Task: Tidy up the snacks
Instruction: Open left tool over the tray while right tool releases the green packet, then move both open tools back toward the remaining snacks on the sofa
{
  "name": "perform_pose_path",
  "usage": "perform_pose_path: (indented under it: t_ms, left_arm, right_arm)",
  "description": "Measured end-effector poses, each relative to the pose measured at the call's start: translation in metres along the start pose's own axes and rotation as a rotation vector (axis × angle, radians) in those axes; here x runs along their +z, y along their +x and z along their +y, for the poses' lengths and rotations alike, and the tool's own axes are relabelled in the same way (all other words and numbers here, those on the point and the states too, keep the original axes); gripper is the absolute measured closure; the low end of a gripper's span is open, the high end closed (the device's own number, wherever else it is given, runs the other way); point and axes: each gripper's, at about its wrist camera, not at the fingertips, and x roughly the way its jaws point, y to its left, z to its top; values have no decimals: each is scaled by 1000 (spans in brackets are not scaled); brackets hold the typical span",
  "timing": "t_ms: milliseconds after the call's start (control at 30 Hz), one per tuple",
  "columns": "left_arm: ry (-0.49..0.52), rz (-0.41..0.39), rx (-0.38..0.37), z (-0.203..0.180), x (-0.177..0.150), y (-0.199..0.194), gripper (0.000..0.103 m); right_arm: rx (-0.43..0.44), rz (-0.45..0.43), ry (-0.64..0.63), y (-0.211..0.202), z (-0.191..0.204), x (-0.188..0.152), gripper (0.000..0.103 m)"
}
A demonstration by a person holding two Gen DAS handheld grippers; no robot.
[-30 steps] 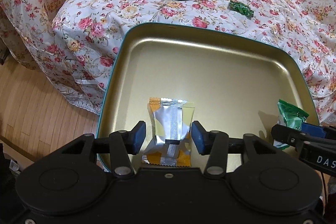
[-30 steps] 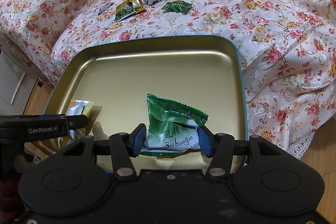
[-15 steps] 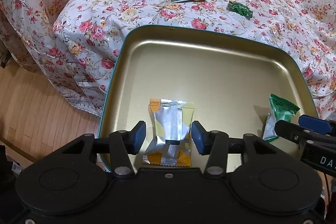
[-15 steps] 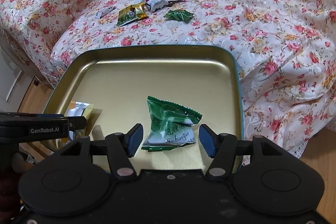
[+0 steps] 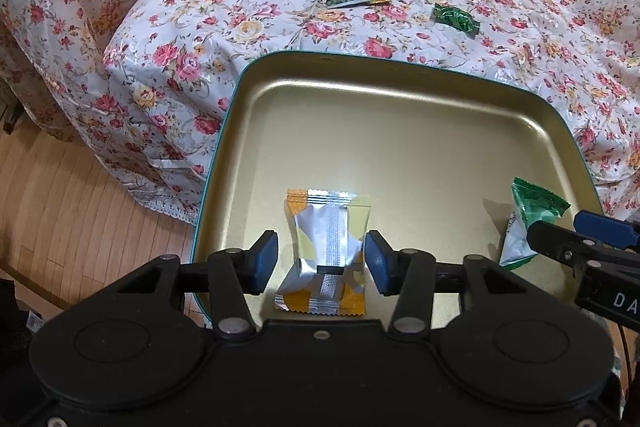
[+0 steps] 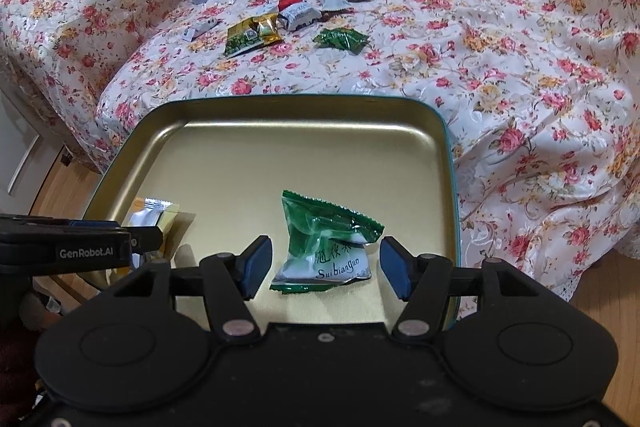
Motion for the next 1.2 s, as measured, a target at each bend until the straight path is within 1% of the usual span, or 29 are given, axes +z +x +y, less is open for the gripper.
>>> perform_pose_path:
  t_ms: [267,433,567,633,700,833,900,1000,1067,1133,1200]
  left_arm:
    - [20,-54,-10,1,8,-9,48]
    - [27,-120,7,5,19,-17,47]
    - [28,-156,15,9,31,-18,47]
    - [36,-173,21,10,37,-17,45]
    - [48,-191,27,12,43,-15,41]
    - [64,-224,50,17,57,-11,41]
    - [58,-241,39,22,64,-9,41]
    - [47,-265,45,31,77,-3,41]
    - [44,-286,52,36,86,1,41]
    - [38,-313,42,43,97,4,41]
    - [20,-321,37,50,110,9,41]
  right_arm:
    - [18,-64,6,-11,6,6,39]
    - [33,-115,1,-18,9,15,35]
    - [38,-140,-16,-19,11,23,33]
    - [41,-141,-33,-17,11,27,32]
    - [45,-138,-45,-13,11,31,31]
    - [61,-142,-75,-5,10,40,29]
    - [65,-151,-82,-1,9,47,29]
    - [74,-166,-80,6,6,59,28]
    - [69,-174,-73,12,1,67,27]
    - [61,-182,-70,20,-5,78,27]
    - [45,-192,-73,28,-10,89,27]
